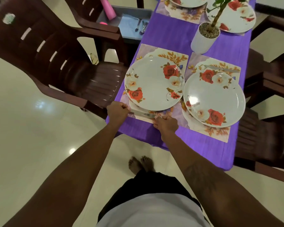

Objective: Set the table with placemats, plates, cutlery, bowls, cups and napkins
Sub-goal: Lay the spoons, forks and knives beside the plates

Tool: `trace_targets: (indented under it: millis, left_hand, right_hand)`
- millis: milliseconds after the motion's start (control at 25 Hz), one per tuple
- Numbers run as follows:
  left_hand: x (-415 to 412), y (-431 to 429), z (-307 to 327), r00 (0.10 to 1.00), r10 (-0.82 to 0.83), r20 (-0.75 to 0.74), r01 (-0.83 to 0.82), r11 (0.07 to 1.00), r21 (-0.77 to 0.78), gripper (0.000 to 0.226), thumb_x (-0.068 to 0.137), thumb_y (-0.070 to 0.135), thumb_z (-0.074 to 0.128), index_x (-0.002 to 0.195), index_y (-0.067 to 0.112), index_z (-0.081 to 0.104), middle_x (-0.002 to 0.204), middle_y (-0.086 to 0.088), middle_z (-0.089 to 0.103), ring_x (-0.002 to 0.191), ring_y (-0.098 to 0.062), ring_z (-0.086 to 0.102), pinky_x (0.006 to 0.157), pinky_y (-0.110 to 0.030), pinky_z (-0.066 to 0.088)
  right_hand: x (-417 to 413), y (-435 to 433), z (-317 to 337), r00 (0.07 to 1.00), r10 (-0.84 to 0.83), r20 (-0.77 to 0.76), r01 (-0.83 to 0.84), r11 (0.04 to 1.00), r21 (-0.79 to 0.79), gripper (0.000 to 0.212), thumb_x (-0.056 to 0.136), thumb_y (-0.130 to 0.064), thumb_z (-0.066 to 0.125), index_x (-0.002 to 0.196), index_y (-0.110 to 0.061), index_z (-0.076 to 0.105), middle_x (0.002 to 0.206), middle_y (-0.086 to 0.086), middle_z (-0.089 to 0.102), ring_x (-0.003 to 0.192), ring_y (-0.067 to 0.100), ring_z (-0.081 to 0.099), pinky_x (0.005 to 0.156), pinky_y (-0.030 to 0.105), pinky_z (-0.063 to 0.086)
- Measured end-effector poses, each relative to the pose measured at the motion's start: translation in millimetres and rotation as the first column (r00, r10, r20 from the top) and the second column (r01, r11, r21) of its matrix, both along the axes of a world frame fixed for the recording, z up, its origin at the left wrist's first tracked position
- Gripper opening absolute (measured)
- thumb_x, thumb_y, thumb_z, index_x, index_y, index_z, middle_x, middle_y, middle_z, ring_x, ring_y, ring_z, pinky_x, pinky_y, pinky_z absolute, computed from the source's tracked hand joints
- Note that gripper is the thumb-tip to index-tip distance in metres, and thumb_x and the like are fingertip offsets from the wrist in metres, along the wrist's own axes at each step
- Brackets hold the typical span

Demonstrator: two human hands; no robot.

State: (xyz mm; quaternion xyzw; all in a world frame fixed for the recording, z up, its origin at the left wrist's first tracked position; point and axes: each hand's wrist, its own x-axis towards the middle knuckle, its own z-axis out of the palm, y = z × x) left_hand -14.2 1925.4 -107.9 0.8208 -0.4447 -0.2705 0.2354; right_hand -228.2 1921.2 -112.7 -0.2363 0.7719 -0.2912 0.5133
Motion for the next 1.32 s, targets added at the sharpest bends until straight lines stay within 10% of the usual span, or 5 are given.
trace_targets:
  millis: [480,680,800,1160,1320]
  left_hand:
    - [-1.6,6.9,-6.4,0.988,-0.076,0.135,0.081,0.996,-0.032,0.015,0.091,0.019,0.074,0.089,0.006,0.082,0.08,-0.007,0.076,0.076,-0.014,0.066,0.089,-0.029,0.047]
    - [9.9,18.8,3.0,0.99,-0.121,0.076,0.128,0.987,-0.101,0.013,0.092,0.013,0.071,0.093,0.006,0.082,0.086,-0.007,0.078,0.075,-0.008,0.063,0.082,-0.024,0.05]
    - [32.7,32.8,13.1,0.987,-0.148,0.063,0.153,0.984,-0.093,0.013,0.09,0.014,0.072,0.096,0.007,0.082,0.089,-0.006,0.079,0.077,-0.013,0.067,0.082,-0.027,0.053]
    - [236.8,78.9,36.0,0.969,-0.234,0.076,0.236,0.971,-0.019,0.017,0.085,0.022,0.068,0.095,0.013,0.079,0.093,-0.008,0.077,0.089,-0.03,0.071,0.075,-0.029,0.052]
    - [369.8,129.5,51.0,0.977,-0.18,0.117,0.173,0.983,0.069,0.028,0.089,0.024,0.075,0.114,0.011,0.075,0.114,-0.01,0.074,0.105,-0.03,0.068,0.09,-0.032,0.051]
  right_hand:
    - [8.6,1.8,-1.8,0.983,0.069,-0.171,-0.072,0.997,-0.008,0.043,0.086,-0.014,0.078,0.12,-0.02,0.053,0.1,0.0,0.063,0.075,0.021,0.073,0.061,0.039,0.065]
    - [19.7,18.4,5.5,0.963,0.155,-0.221,-0.198,0.961,-0.191,0.017,0.092,-0.015,0.07,0.107,-0.017,0.062,0.087,0.0,0.073,0.064,0.01,0.072,0.049,0.012,0.051]
    - [68.3,25.1,14.2,0.931,0.311,-0.194,-0.353,0.903,-0.245,0.009,0.089,-0.02,0.072,0.084,-0.026,0.067,0.077,-0.004,0.074,0.062,0.012,0.072,0.064,0.032,0.063]
    - [309.2,33.1,37.6,0.689,0.65,-0.32,-0.723,0.589,-0.36,0.011,0.083,-0.034,0.079,0.084,-0.028,0.07,0.071,-0.014,0.07,0.068,0.002,0.066,0.07,0.026,0.055]
    - [422.9,64.8,49.3,0.411,0.736,-0.537,-0.91,0.366,-0.195,0.041,0.085,-0.052,0.074,0.117,-0.026,0.073,0.115,-0.005,0.075,0.11,0.014,0.065,0.096,0.028,0.046]
